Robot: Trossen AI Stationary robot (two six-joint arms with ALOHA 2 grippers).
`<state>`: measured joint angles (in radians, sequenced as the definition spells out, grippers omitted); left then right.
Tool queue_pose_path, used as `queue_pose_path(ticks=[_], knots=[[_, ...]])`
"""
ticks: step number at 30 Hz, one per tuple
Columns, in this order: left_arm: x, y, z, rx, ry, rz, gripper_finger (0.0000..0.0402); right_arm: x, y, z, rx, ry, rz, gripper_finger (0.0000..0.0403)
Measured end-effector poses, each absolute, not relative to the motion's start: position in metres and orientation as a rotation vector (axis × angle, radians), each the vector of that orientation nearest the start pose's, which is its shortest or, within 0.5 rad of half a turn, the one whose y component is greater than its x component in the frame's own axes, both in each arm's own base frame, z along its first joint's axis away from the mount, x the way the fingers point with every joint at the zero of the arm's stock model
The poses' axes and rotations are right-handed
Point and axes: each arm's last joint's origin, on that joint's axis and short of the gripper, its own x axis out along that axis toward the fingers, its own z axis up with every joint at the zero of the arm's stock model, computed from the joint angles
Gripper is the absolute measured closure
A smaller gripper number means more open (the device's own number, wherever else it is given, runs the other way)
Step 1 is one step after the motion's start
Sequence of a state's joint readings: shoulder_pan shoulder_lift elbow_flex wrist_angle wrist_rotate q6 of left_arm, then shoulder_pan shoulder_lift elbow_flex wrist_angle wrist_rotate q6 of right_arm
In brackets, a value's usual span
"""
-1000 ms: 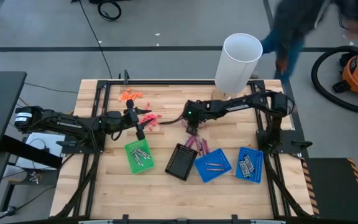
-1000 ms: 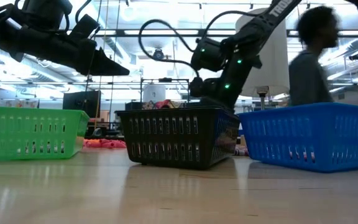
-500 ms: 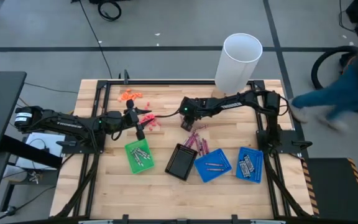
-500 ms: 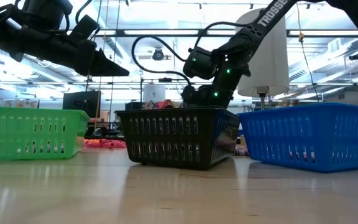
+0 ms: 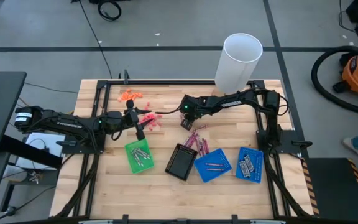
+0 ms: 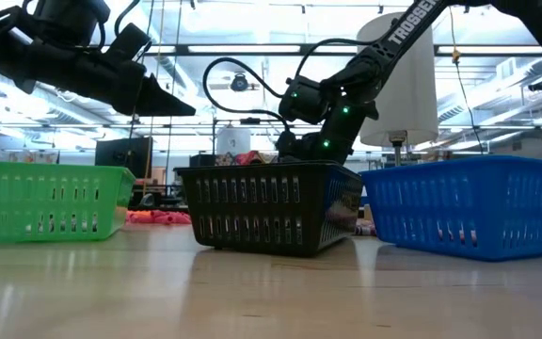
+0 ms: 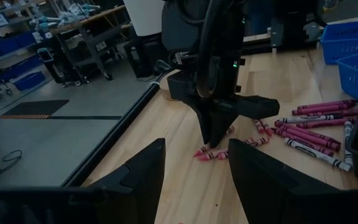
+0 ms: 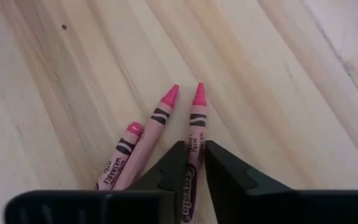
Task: Sort crayons
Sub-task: Put the pink crayon into the left blue bin
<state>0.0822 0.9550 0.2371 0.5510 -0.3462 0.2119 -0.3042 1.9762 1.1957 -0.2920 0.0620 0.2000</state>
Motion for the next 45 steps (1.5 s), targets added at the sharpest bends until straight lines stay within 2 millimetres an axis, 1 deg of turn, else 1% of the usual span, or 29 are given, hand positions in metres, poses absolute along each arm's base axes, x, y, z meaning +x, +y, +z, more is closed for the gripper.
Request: queue_pose_path(ticks=[5, 8, 11, 18, 21, 26, 29, 34, 40, 45], knots=[[0.184, 0.025, 0.187, 0.231, 0.212, 0.408, 0.0214, 0.368, -0.118, 0.131, 0.285, 1.042, -0.449, 0.0374], [0.184, 0.025, 0.187, 0.232, 0.213, 0.408, 0.0214, 0.367, -0.117, 0.133, 0.281, 1.043, -0.446, 0.0377], [0.184, 0.025, 0.187, 0.232, 0.213, 0.408, 0.0214, 0.364, -0.114, 0.138, 0.271, 1.063, -0.437, 0.0369], [0.184, 0.025, 0.187, 0.236, 0.214, 0.408, 0.0214, 0.358, -0.104, 0.166, 0.245, 1.038, -0.415, 0.0367], [0.184, 0.025, 0.187, 0.236, 0.214, 0.408, 0.0214, 0.356, -0.096, 0.183, 0.232, 0.991, -0.397, 0.0366], [0.183, 0.025, 0.186, 0.237, 0.230, 0.406, 0.0214, 0.350, -0.076, 0.211, 0.221, 0.942, -0.358, 0.0366], [0.183, 0.025, 0.186, 0.236, 0.229, 0.406, 0.0214, 0.346, -0.059, 0.228, 0.206, 0.905, -0.317, 0.0366], [0.183, 0.025, 0.186, 0.231, 0.228, 0.406, 0.0214, 0.333, -0.031, 0.249, 0.192, 0.898, -0.257, 0.0366], [0.183, 0.025, 0.186, 0.219, 0.226, 0.407, 0.0214, 0.316, 0.001, 0.263, 0.148, 0.950, -0.173, 0.0366], [0.183, 0.025, 0.186, 0.215, 0.225, 0.407, 0.0214, 0.304, 0.026, 0.266, 0.131, 0.970, -0.132, 0.0366]])
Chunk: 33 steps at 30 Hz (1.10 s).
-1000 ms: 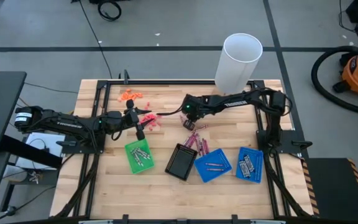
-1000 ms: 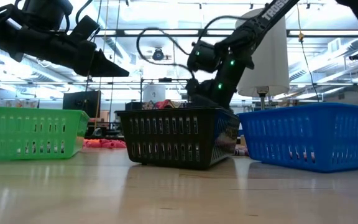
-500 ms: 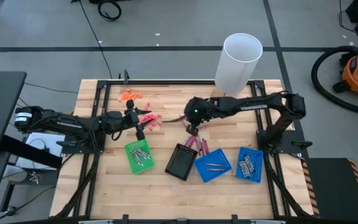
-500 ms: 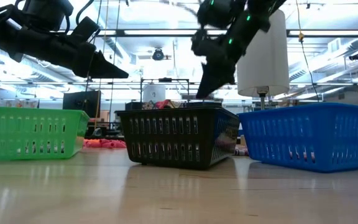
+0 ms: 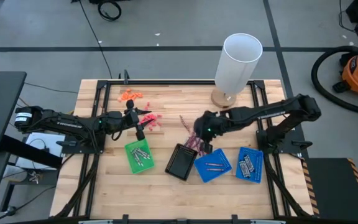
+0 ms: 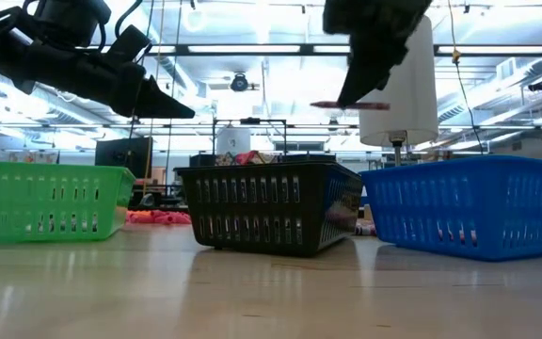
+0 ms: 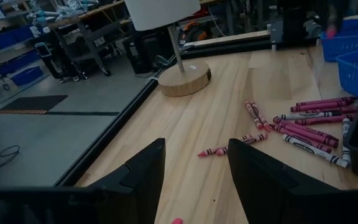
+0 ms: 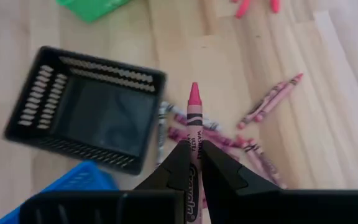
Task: Sort crayons
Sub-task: Put the pink crayon into the left blue bin
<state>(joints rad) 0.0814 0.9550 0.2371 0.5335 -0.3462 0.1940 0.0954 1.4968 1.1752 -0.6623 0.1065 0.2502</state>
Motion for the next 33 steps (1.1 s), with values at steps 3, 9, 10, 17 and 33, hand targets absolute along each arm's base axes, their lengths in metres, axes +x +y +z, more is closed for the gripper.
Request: queue_pose_path(ticks=[3, 9, 10, 17, 33], knots=[[0.183, 0.025, 0.186, 0.215, 0.225, 0.407, 0.0214, 0.293, 0.039, 0.258, 0.142, 0.988, -0.118, 0.0366], [0.183, 0.025, 0.185, 0.215, 0.231, 0.407, 0.0214, 0.265, 0.062, 0.237, 0.192, 1.012, -0.090, 0.0366], [0.183, 0.025, 0.185, 0.215, 0.231, 0.407, 0.0214, 0.260, 0.065, 0.232, 0.203, 1.024, -0.089, 0.0366], [0.183, 0.025, 0.185, 0.215, 0.231, 0.407, 0.0214, 0.236, 0.086, 0.215, 0.264, 1.026, -0.055, 0.0366], [0.183, 0.025, 0.185, 0.215, 0.228, 0.407, 0.0214, 0.229, 0.092, 0.167, 0.471, 1.001, -0.038, 0.0327]])
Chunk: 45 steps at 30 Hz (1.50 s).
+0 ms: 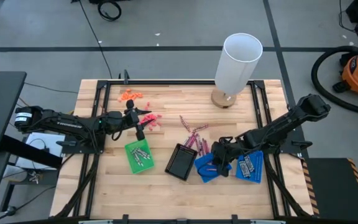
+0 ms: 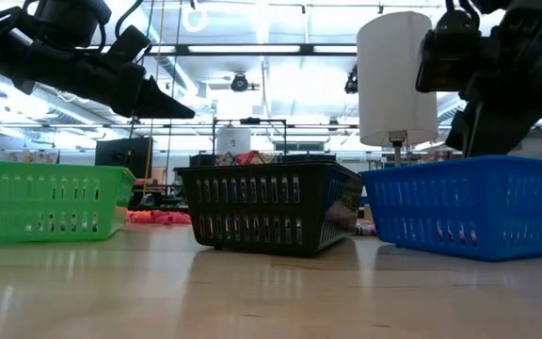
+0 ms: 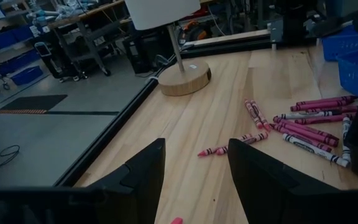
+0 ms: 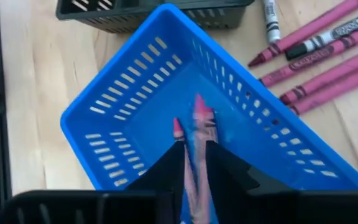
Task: Sort crayons
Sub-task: Put the pink crayon into the left blue bin
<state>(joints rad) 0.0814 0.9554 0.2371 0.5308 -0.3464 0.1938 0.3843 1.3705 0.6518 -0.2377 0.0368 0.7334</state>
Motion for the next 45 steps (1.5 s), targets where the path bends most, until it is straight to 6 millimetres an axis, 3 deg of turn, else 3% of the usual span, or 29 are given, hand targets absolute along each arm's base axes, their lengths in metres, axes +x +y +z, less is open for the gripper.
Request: queue_pose_path(ticks=[7, 11, 17, 26, 34, 39, 45], knots=[[0.183, 0.025, 0.185, 0.215, 0.227, 0.408, 0.0214, 0.230, 0.090, 0.171, 0.491, 0.990, -0.028, 0.0295], [0.184, 0.025, 0.186, 0.215, 0.224, 0.409, 0.0214, 0.236, 0.084, 0.187, 0.438, 0.929, -0.011, 0.0294], [0.184, 0.025, 0.186, 0.214, 0.219, 0.409, 0.0214, 0.246, 0.058, 0.196, 0.326, 0.877, -0.099, 0.0295], [0.184, 0.025, 0.186, 0.206, 0.216, 0.410, 0.0214, 0.263, 0.006, 0.186, 0.284, 0.879, -0.175, 0.0296], [0.184, 0.025, 0.187, 0.207, 0.213, 0.410, 0.0214, 0.300, -0.034, 0.181, 0.203, 0.939, -0.270, 0.0296], [0.184, 0.025, 0.186, 0.216, 0.220, 0.409, 0.0214, 0.309, -0.050, 0.162, 0.093, 1.099, -0.265, 0.0296], [0.183, 0.025, 0.186, 0.218, 0.225, 0.408, 0.0214, 0.313, -0.063, 0.149, 0.038, 1.171, -0.227, 0.0296]])
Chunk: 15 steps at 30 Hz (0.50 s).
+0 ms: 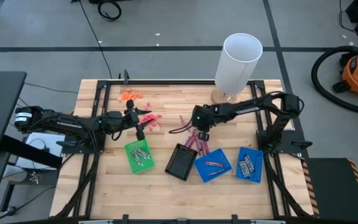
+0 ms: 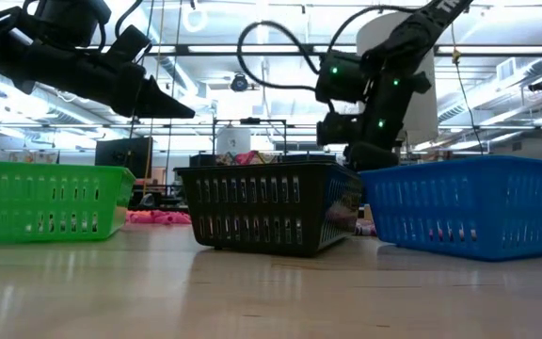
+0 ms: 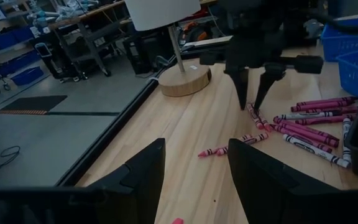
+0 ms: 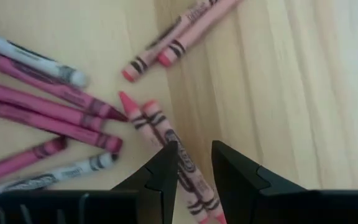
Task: Sort crayons
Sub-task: Put the pink crayon into the left blue bin
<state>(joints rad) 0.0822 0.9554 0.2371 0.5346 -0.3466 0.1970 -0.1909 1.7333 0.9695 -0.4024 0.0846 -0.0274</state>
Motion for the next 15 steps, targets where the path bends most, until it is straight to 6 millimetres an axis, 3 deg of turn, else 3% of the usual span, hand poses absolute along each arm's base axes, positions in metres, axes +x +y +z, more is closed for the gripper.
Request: queue_pose_path(ticks=[15], knots=[[0.1834, 0.0250, 0.1854, 0.223, 0.229, 0.407, 0.0214, 0.3095, -0.0732, 0.1394, 0.079, 1.221, -0.185, 0.0296]])
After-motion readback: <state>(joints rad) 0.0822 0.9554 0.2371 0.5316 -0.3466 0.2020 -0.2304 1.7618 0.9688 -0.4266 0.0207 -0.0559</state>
